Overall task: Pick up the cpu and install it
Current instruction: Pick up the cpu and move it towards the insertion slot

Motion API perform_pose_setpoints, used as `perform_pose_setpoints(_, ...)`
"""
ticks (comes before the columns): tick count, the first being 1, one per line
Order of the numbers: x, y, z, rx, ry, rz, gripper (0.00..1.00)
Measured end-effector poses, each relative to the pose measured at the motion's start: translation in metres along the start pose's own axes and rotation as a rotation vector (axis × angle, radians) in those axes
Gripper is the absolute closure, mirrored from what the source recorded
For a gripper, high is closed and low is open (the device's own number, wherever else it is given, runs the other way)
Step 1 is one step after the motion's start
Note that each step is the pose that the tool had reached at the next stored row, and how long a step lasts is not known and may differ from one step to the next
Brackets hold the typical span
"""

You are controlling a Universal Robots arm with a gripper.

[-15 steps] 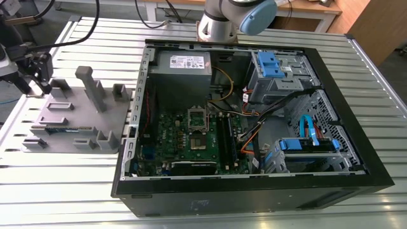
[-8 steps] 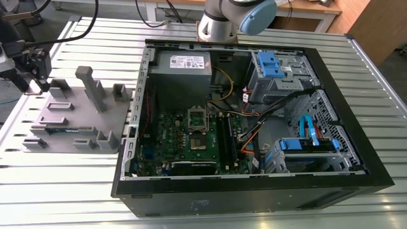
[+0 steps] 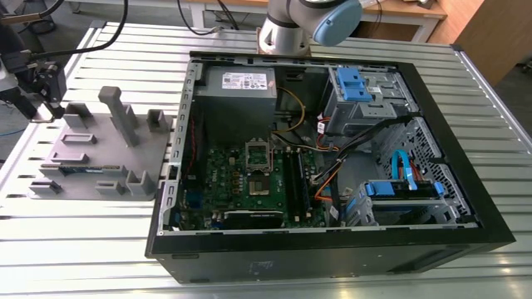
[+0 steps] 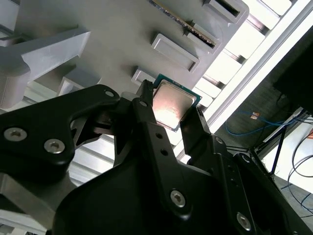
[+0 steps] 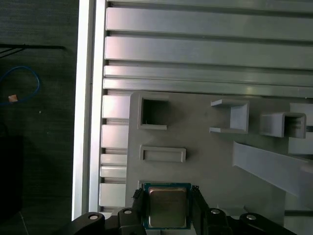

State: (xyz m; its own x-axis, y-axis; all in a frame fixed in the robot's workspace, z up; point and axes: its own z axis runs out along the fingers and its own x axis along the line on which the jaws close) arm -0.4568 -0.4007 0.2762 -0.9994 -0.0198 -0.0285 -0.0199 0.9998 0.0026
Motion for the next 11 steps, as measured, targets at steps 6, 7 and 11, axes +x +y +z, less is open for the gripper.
perform_pose_setpoints(6,-0.0001,0.0,-0.0019,0.0,0.0,0.0,0.53)
perform_pose_setpoints(7,0.0,0.0,-0.0022,-0.0001,-0.0001,0.0,0.53)
perform_pose_setpoints(11,-0.0001,0.0,-0.0043,0.0001,0.0002,0.0,0.53)
